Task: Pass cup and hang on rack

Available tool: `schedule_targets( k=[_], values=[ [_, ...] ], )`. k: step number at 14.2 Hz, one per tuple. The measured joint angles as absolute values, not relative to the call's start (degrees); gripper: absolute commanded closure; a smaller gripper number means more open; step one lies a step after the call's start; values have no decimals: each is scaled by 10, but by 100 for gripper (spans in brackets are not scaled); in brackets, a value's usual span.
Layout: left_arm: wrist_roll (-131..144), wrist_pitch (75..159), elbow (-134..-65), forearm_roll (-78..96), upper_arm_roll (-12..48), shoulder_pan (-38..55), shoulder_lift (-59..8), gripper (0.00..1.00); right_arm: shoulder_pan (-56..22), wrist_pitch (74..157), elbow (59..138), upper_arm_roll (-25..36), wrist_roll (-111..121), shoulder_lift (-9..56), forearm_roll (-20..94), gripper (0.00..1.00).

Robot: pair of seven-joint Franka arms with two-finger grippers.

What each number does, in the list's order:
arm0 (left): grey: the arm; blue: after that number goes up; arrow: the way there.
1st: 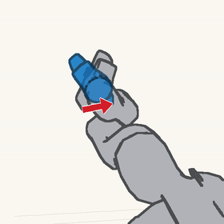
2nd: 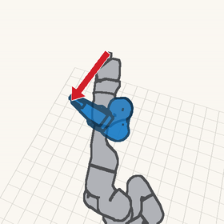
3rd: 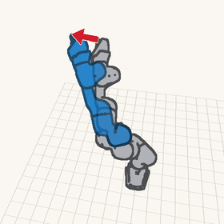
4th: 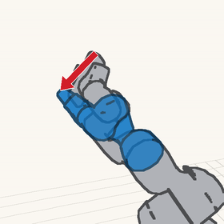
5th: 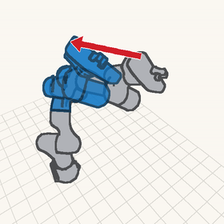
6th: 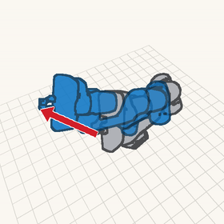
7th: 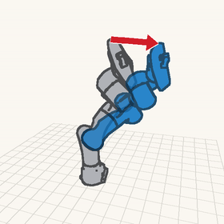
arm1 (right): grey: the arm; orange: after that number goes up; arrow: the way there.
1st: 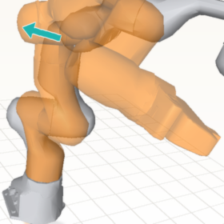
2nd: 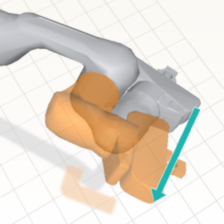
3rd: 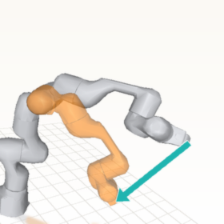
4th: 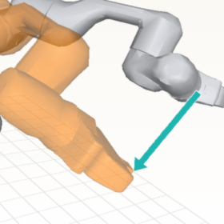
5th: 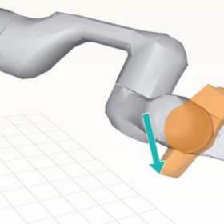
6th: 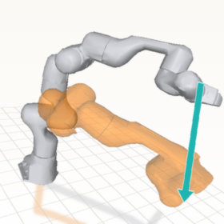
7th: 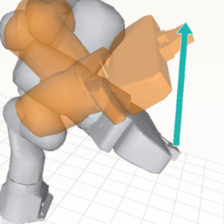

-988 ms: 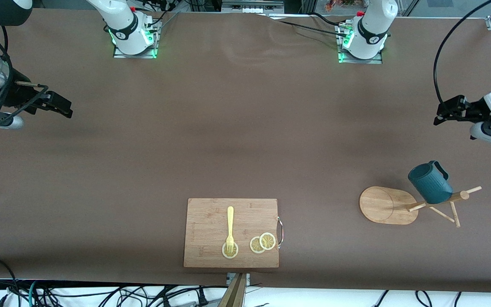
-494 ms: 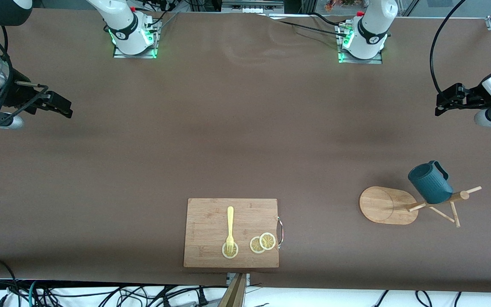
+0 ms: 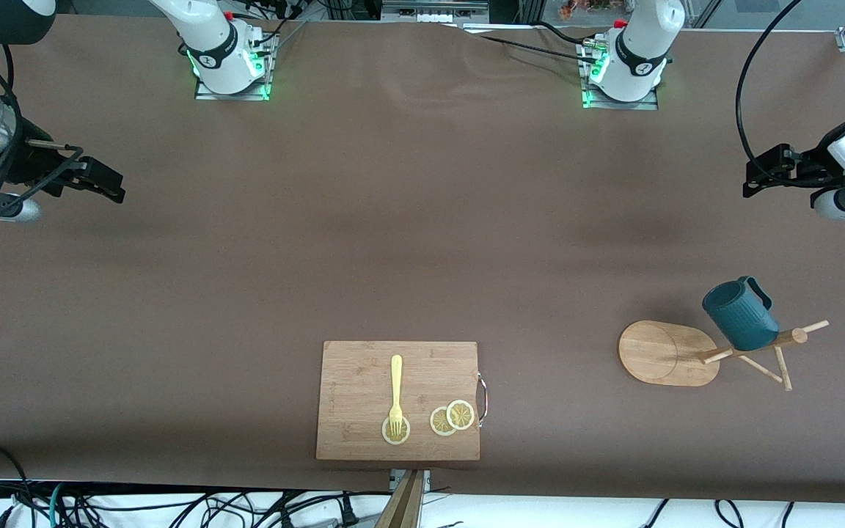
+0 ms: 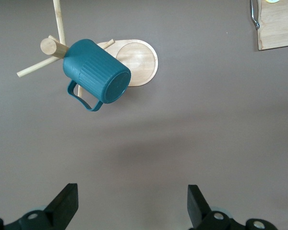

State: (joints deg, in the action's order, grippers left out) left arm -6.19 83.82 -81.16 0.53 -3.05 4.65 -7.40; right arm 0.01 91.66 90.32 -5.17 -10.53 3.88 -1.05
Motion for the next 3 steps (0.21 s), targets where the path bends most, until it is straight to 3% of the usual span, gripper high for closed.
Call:
schedule_targets(
  k=[3],
  values=[
    [-61, 838, -812, 5, -30, 48, -77, 0, 0, 917, 903, -52, -105, 39, -10, 0]
  ],
)
